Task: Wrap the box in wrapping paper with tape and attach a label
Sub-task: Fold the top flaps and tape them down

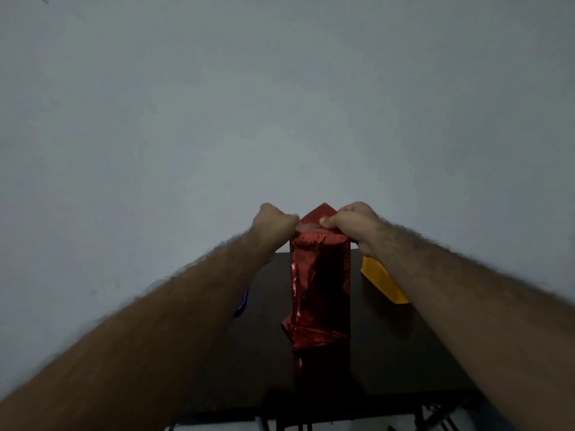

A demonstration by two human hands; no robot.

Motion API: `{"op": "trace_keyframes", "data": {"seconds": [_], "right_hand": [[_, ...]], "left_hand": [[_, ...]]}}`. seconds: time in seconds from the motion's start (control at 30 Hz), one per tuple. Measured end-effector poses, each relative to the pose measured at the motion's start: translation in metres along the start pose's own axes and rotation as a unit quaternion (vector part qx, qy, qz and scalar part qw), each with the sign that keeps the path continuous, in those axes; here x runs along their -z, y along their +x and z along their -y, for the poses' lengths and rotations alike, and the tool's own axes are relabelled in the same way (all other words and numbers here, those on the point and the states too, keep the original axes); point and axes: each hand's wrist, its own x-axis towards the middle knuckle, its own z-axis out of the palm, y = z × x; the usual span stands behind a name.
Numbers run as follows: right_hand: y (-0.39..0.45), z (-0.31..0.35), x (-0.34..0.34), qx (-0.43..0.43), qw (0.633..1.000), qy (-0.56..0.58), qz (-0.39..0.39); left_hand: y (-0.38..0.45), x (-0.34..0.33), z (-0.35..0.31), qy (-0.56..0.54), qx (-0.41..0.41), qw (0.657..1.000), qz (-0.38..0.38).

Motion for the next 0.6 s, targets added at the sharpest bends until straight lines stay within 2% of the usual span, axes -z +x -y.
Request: {"op": "trace_keyframes", "data": {"seconds": [0.1, 0.17, 0.23, 0.3, 0.33, 0.4, 0.5, 0.6], "right_hand": [[0.003, -0.002, -0.001, 0.018, 0.999, 0.035, -0.038], [-0.004, -0.004, 0.002, 0.068, 0.994, 0.035, -0.083], [-0.023, -0.005, 0.013, 0.188, 0.974, -0.009, -0.127], [-0.042, -0.013, 0.027, 0.356, 0.925, -0.087, -0.103], [-0.049, -0.018, 0.033, 0.417, 0.897, -0.131, -0.073], [-0.054, -0.03, 0.04, 0.449, 0.872, -0.195, -0.015], [-0.048, -0.036, 0.042, 0.42, 0.883, -0.208, -0.005], [-0.045, -0.033, 0.042, 0.407, 0.897, -0.168, -0.024]], "left_hand": [[-0.015, -0.01, 0.008, 0.001, -0.094, 0.996, 0.005], [-0.021, -0.01, 0.016, 0.016, -0.14, 0.99, -0.007], [-0.025, -0.002, 0.024, 0.065, -0.248, 0.965, -0.056], [-0.026, 0.009, 0.032, 0.131, -0.376, 0.915, -0.064], [-0.025, 0.014, 0.036, 0.163, -0.414, 0.894, -0.049], [-0.024, 0.019, 0.044, 0.188, -0.418, 0.889, -0.014], [-0.021, 0.022, 0.05, 0.156, -0.361, 0.919, -0.012], [-0.019, 0.025, 0.048, 0.161, -0.345, 0.925, -0.018]]}}
